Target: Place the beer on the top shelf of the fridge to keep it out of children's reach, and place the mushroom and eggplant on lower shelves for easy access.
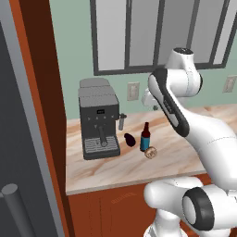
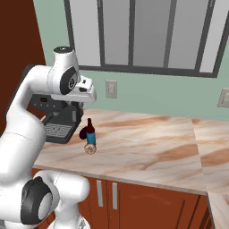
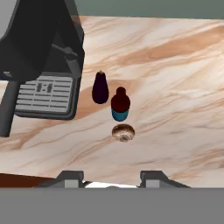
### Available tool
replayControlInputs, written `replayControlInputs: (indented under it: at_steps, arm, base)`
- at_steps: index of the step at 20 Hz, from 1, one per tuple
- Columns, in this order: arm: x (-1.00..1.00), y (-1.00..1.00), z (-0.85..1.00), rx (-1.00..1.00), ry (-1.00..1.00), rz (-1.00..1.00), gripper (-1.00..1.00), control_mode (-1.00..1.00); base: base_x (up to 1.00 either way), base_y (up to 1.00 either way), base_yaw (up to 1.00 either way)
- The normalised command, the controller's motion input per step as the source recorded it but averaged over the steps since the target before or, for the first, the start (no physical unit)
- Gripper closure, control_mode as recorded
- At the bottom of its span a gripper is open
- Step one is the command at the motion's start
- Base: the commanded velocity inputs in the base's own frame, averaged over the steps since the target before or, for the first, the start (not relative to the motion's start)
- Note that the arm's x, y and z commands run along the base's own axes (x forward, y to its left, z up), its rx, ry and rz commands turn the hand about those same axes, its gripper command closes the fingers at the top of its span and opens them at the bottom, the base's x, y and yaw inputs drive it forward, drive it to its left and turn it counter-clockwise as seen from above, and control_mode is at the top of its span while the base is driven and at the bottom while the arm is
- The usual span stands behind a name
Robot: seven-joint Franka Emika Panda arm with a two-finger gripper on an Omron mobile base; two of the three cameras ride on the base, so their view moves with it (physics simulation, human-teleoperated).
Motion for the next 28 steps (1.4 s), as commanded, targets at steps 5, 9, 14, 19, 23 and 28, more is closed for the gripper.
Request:
replayControlInputs:
  at_steps: [5, 9, 14, 19, 23, 28]
  arm:
    - [0.0, -0.1, -0.04, 0.04, -0.15, 0.13, -1.0, -1.0]
    - [-0.16, -0.3, -0.09, 0.12, -0.39, 0.26, -1.0, -1.0]
    - [-0.15, -0.37, -0.17, 0.18, -0.41, 0.29, -1.0, -1.0]
    - [-0.01, -0.25, -0.12, 0.21, -0.34, 0.27, -1.0, -1.0]
    - [0.0, -0.02, -0.03, 0.15, -0.22, 0.23, -1.0, -1.0]
    - [0.08, 0.0, 0.0, 0.06, -0.06, 0.16, -1.0, -1.0]
  base:
    - [0.0, 0.0, 0.0]
    - [0.0, 0.0, 0.0]
    - [0.0, 0.0, 0.0]
    - [0.0, 0.0, 0.0]
    - [0.0, 0.0, 0.0]
    - [0.0, 0.0, 0.0]
